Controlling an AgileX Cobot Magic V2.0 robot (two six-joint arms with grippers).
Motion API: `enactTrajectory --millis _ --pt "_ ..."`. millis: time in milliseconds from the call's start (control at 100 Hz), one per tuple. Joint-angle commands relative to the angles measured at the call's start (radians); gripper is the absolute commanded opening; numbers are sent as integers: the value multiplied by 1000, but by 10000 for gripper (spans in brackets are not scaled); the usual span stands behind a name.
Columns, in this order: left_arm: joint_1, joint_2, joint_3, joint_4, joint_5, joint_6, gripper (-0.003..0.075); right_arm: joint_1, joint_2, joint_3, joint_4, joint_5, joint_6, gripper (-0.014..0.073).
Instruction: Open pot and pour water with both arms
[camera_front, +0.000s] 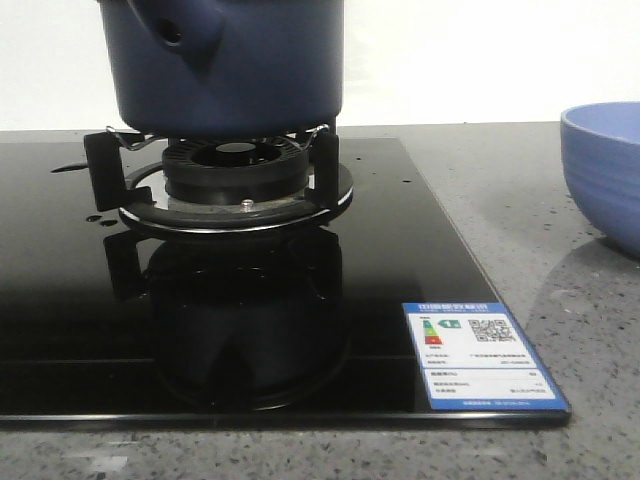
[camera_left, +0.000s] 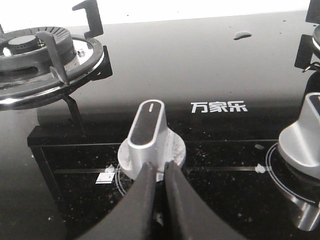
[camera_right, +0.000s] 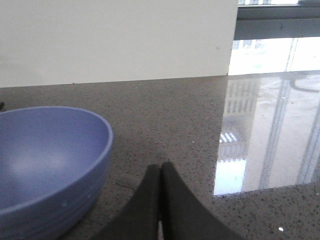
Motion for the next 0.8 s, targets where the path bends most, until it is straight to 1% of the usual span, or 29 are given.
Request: enactTrajectory --millis 0,80,130,240,410,790 --pt "2 -26 27 -14 -41 -8 -20 -14 -27 54 -46 -177 29 -64" --pt "2 -26 27 -14 -41 -8 -20 -14 -26 97 -57 -195 29 -64" --pt "2 -26 27 -14 -41 -8 -20 -14 -26 94 -77 -140 29 -64" --pt "2 -26 27 -14 -41 -8 -20 -14 -26 94 -79 -50 29 -64" --pt "2 -26 27 -14 -41 -8 -20 -14 -26 94 -77 138 29 -64" --pt "2 -26 27 -14 -41 -8 -20 -14 -26 94 -79 123 29 -64"
